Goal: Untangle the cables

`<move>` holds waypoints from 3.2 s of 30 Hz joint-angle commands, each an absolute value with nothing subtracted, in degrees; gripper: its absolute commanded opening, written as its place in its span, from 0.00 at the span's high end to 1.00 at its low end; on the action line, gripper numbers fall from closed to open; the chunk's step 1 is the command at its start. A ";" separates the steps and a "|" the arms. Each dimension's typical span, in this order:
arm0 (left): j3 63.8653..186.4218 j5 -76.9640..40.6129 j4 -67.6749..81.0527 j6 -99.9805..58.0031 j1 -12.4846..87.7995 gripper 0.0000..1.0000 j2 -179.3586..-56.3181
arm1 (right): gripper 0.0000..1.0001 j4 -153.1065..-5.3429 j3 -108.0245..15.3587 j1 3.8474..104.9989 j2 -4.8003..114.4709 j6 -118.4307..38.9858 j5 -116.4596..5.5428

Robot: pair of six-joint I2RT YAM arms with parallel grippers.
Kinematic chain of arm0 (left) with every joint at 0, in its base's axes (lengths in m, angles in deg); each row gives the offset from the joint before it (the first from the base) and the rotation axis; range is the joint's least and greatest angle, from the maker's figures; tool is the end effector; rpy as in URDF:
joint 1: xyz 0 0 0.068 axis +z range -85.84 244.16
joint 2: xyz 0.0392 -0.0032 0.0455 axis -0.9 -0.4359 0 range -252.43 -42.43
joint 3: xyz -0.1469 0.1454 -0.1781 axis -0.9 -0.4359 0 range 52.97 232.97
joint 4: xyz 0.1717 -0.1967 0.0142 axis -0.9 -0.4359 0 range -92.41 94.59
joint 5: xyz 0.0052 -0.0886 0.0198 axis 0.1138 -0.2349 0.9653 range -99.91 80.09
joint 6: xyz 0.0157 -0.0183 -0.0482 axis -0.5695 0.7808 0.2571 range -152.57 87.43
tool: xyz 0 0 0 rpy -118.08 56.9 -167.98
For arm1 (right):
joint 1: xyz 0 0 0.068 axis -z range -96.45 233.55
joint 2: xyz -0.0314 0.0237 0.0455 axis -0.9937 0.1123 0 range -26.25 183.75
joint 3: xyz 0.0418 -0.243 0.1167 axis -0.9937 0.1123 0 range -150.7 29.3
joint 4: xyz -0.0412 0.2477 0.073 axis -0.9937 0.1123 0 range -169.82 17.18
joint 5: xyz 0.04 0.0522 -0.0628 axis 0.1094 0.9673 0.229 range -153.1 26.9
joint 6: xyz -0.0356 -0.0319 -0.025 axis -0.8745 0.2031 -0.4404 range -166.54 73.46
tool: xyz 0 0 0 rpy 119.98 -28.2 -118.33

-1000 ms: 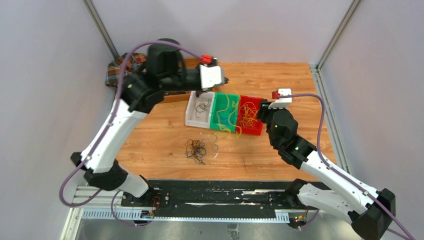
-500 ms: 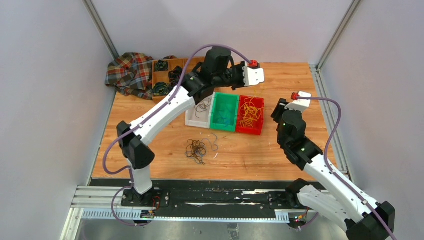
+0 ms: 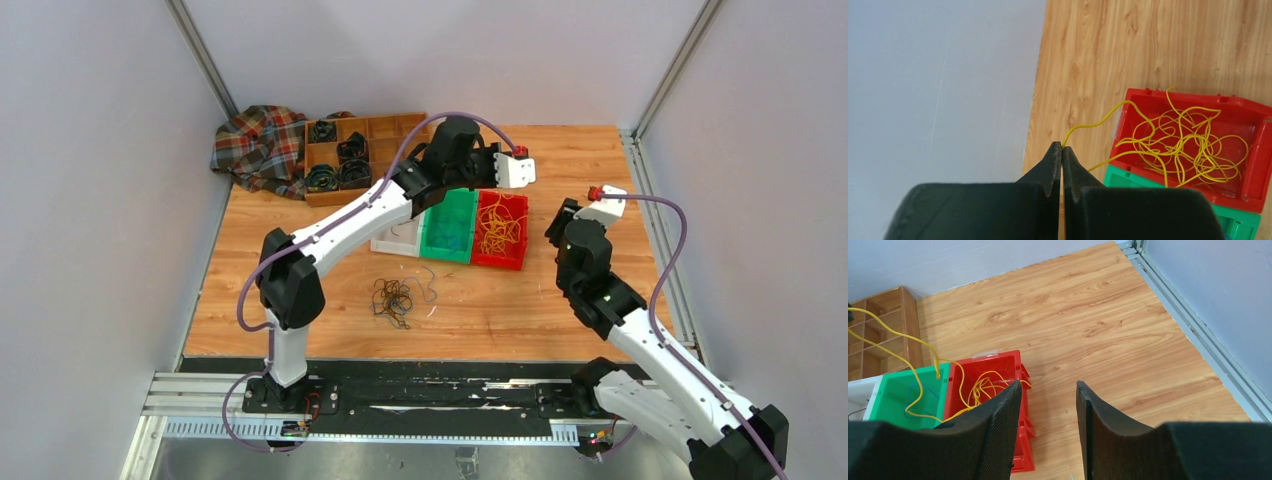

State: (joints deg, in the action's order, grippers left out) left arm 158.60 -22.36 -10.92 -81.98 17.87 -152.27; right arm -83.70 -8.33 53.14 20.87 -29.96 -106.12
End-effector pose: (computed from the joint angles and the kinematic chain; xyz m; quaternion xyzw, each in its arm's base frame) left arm 0.3128 -0.3384 0.3671 0.6446 0.4993 -0.0730 0.5744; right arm 0.1776 0.0759 0.3159 0.1615 0.7139 0.0001 0.6814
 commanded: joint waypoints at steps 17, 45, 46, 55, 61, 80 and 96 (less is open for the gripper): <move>163.48 -24.66 -16.30 -76.44 13.72 1.00 -164.89 | 0.56 -74.24 -6.90 61.61 14.63 -21.97 -110.45; 172.28 -18.10 -30.55 -76.54 15.59 0.31 -168.64 | 0.56 -71.33 -10.59 65.40 16.67 -20.86 -104.21; 173.60 -18.23 -33.48 -76.35 15.82 0.29 -167.85 | 0.56 -71.22 -11.04 65.37 16.91 -21.04 -103.76; 174.08 -21.14 -53.04 -72.87 22.09 0.02 -154.65 | 0.54 -72.51 -13.91 65.29 21.36 -23.69 -93.44; 149.85 -29.10 -53.60 -69.24 30.49 0.01 -136.50 | 0.50 -73.03 -16.62 61.18 27.43 -23.11 -86.92; 126.30 -51.71 -38.71 -78.62 34.34 0.17 -141.42 | 0.53 -77.81 -11.25 49.80 28.03 -23.16 -78.81; 126.23 -49.18 -41.28 -84.95 30.44 0.82 -143.80 | 0.62 -76.61 -11.98 49.74 28.08 -23.42 -79.64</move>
